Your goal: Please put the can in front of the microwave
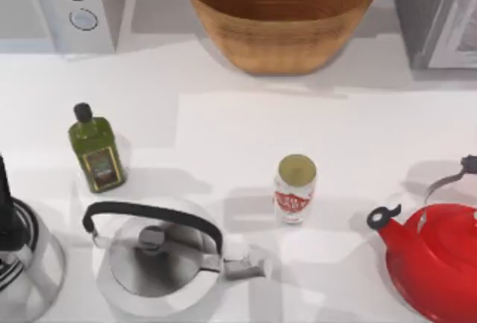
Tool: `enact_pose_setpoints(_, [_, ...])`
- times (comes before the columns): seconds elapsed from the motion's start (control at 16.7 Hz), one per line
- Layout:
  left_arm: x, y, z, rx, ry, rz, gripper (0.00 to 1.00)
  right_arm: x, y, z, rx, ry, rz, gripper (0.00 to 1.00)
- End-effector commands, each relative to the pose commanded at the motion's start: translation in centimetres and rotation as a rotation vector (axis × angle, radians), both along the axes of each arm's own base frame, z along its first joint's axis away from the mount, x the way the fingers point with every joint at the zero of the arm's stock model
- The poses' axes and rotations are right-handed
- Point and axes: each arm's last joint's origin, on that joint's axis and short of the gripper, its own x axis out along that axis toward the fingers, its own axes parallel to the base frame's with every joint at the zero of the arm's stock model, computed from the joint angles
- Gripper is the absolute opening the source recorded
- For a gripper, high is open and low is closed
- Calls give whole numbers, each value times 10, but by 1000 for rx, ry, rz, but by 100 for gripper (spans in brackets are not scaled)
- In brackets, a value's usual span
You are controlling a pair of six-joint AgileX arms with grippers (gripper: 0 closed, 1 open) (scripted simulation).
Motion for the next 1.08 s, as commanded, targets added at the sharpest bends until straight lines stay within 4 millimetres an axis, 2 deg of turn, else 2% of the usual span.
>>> enact_pose_setpoints(0.18, [0, 0, 2, 0, 5, -3, 100, 0, 0, 0, 0, 0, 0, 100])
enact_pose_setpoints(0.3, [0, -2, 12, -1, 32, -17, 100, 0, 0, 0, 0, 0, 0, 100])
enact_pose_setpoints(0.6, [12, -13, 63, 7, 209, -111, 100, 0, 0, 0, 0, 0, 0, 100])
enact_pose_setpoints(0.84, [45, -35, 115, 41, 434, -226, 100, 0, 0, 0, 0, 0, 0, 100])
enact_pose_setpoints(1.08, [100, -78, 154, 116, 695, -352, 100, 0, 0, 0, 0, 0, 0, 100])
